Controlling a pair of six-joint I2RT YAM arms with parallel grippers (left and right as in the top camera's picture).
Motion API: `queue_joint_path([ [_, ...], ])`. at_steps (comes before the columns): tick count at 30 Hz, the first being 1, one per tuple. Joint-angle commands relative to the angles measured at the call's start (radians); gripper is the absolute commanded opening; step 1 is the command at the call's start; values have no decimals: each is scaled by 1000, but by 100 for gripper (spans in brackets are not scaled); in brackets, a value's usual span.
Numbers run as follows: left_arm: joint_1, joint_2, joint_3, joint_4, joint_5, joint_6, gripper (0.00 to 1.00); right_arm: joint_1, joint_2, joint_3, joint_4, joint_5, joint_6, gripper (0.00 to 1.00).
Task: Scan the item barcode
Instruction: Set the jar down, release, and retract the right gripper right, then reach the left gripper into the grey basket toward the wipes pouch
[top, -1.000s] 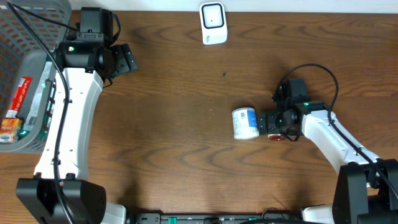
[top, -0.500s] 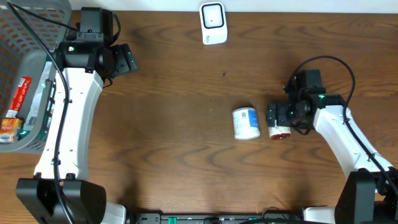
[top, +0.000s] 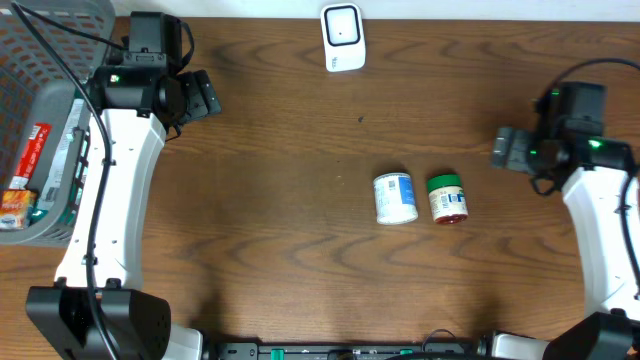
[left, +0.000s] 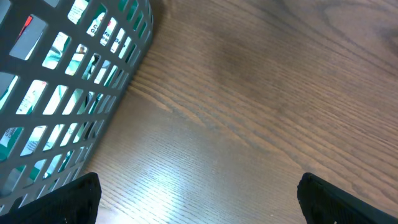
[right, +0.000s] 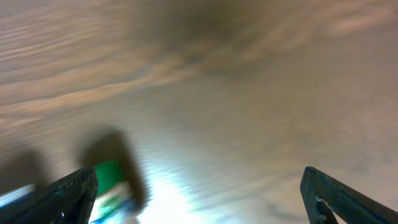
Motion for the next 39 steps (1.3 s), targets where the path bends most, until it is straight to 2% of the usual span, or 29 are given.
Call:
queue_joint_path([
  [1,3,-3,-6,-3,-6,2,98,-80,-5,11,-17,97,-13,99],
  [5,3,-3,-6,-3,-6,2,98,-113,-5,11,-16,97,-13,99],
  [34,3,-3,-6,0,-5,-2,98,-113,-5,11,-16,97,-13,99],
  [39,3,-24,-6,-61,-6,1,98,-113,-5,11,-16,97,-13,99],
])
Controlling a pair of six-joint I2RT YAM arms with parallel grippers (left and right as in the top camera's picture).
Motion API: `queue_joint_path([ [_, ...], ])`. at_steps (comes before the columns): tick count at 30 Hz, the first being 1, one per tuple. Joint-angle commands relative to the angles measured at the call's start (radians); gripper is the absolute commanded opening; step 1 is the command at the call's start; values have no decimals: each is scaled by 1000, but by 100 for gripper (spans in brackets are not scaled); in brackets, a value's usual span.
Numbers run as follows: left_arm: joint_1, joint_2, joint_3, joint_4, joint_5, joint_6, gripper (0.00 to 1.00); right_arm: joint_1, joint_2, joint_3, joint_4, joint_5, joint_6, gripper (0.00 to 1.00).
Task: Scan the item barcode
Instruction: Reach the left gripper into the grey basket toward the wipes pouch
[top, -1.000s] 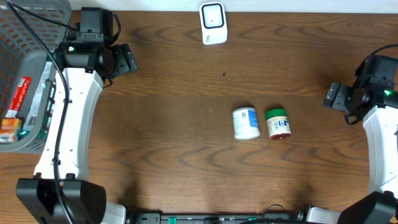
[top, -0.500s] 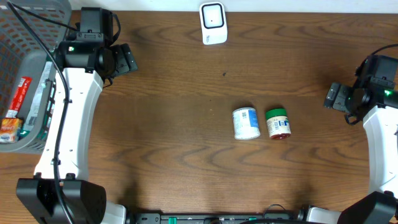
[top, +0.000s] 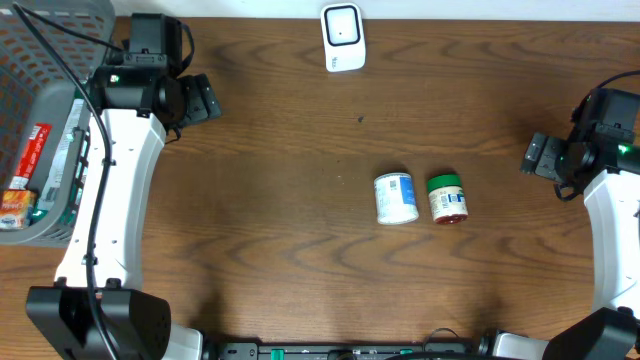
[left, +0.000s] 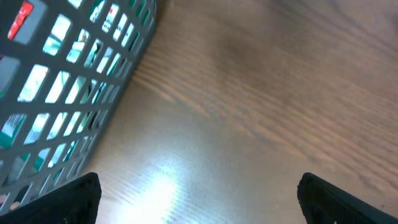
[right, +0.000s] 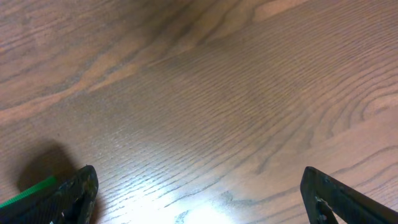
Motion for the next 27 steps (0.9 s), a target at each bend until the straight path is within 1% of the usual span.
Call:
queue_joint_path([
  [1,3,-42,-6,-27,-11,0,98,-6,-5,11,-2,9,-6,99],
  [3,3,-75,-6,-27,-37,-5,98,-6,-5,11,-2,9,-6,99],
  [5,8,-120,7,-27,-74,-45,98,-6,-5,11,-2,9,-6,99],
  [7,22,-154,39,-28,-77,-63,98,-6,-5,11,-2,9,-6,99],
  [10,78,-186,143,-54,-77,-69,98,-6,-5,11,-2,9,-6,99],
  [14,168,-218,233,-42,-77,-127,98,-6,-5,11,-2,9,-6,99],
  [19,313,-265,240,42,-77,-189,98,-6,-5,11,-2,9,-6,99],
  [21,362,-264,240,52,-77,-190,98,-6,-5,11,-2,9,-6,99],
  [25,430,-253,237,26,-77,-189,98,-6,-5,11,-2,9,-6,99],
  [27,452,-250,236,-13,-77,-182,98,-6,-5,11,-2,9,-6,99],
])
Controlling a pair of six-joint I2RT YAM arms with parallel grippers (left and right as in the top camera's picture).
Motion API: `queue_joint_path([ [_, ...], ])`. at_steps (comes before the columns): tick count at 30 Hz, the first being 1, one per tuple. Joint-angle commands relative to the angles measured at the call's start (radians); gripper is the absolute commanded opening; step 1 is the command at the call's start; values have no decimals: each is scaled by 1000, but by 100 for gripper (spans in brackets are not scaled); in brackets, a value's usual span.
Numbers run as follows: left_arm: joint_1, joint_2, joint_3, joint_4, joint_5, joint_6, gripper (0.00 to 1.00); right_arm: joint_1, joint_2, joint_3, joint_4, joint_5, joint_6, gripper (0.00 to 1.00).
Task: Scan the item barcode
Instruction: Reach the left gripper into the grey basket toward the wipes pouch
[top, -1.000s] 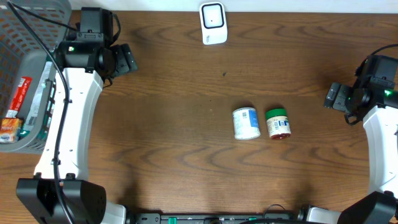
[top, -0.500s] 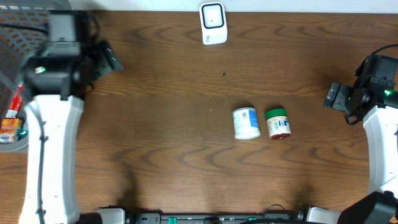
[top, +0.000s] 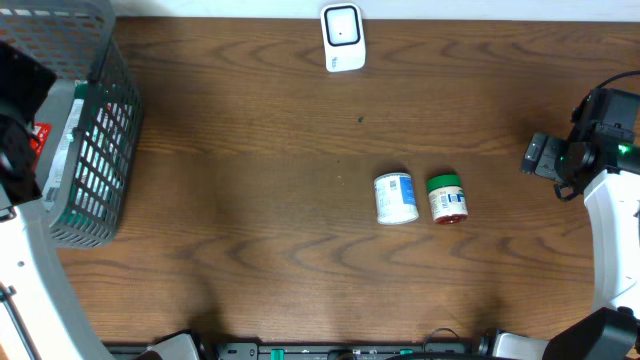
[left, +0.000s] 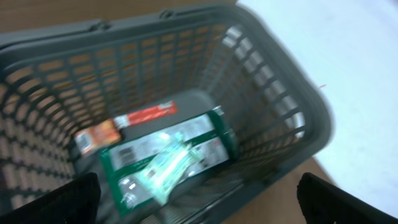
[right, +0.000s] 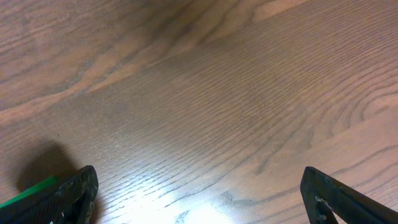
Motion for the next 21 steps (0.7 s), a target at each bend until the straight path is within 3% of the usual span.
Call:
queue_joint_path([
  [1,32,8,8,-46,-13,-4,98,-6,-5,11,-2,9,-6,99],
  [5,32,24,1,-27,-13,22,98,-6,-5,11,-2,9,-6,99],
  [13,36,150,1,134,-14,221,96,-6,-5,11,-2,9,-6,99],
  [21,92,306,1,159,-13,284,97,-6,-5,11,-2,9,-6,99],
])
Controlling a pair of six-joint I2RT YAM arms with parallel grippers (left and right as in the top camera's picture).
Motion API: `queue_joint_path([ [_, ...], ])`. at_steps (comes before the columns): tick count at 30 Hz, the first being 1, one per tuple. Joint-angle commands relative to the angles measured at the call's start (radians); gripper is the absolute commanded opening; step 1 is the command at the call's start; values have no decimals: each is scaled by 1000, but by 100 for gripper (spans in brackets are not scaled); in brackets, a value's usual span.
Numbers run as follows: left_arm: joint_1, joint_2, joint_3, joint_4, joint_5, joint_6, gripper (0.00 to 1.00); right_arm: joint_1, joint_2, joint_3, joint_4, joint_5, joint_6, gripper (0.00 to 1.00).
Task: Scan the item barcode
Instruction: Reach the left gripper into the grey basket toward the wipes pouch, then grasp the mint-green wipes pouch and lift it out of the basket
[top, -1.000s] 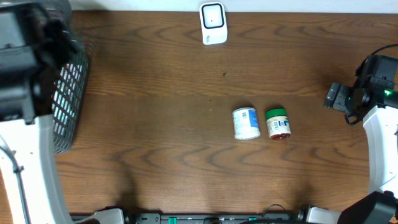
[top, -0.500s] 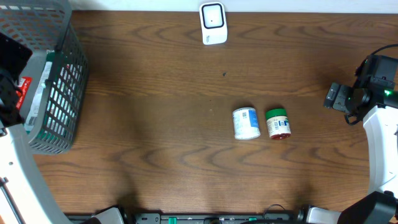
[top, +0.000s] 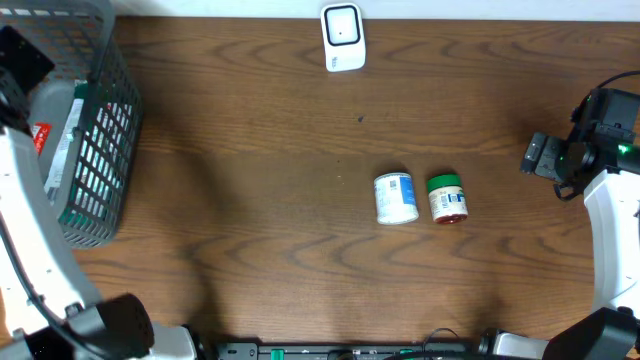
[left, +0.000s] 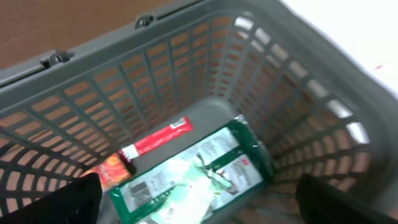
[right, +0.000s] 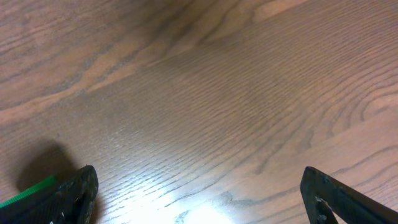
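My left gripper (left: 199, 190) hangs open over the inside of the grey basket (left: 93, 45) at the table's far left. Below it lies a green and white packet (left: 193, 171) with a barcode, a red stick pack (left: 155, 137) and an orange pack (left: 109, 170) beside it. The white scanner (top: 342, 38) stands at the back middle of the table. My right gripper (right: 199, 182) is open and empty over bare wood at the right, with a green sliver of the jar's lid (right: 31, 186) at its left fingertip.
A blue and white can (top: 396, 198) and a green-lidded jar (top: 447, 198) lie side by side right of the table's middle. The basket (top: 100, 110) takes up the back left corner. The right arm (top: 600, 200) stands along the right edge.
My left gripper is now lower and closer over the basket, so the packets fill more of its view. The right arm, can and jar have not moved.
At first my left gripper was over the table just right of the basket, and my right gripper was nearer the jar. Then the right gripper was further right. After that the left arm was over the basket, where it now hangs closer to the packets.
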Motion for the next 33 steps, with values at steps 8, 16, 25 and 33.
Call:
queue_joint_path([
  [8,141,265,1,-36,26,106,97,-6,-5,11,-2,9,-6,99],
  [16,203,433,1,-83,401,303,97,-6,-5,11,-2,9,-6,99],
  [25,203,575,-16,-138,563,327,95,-6,-5,11,-2,9,-6,99],
  [33,203,657,-18,-157,564,333,63,-6,-5,11,-2,9,-6,99],
])
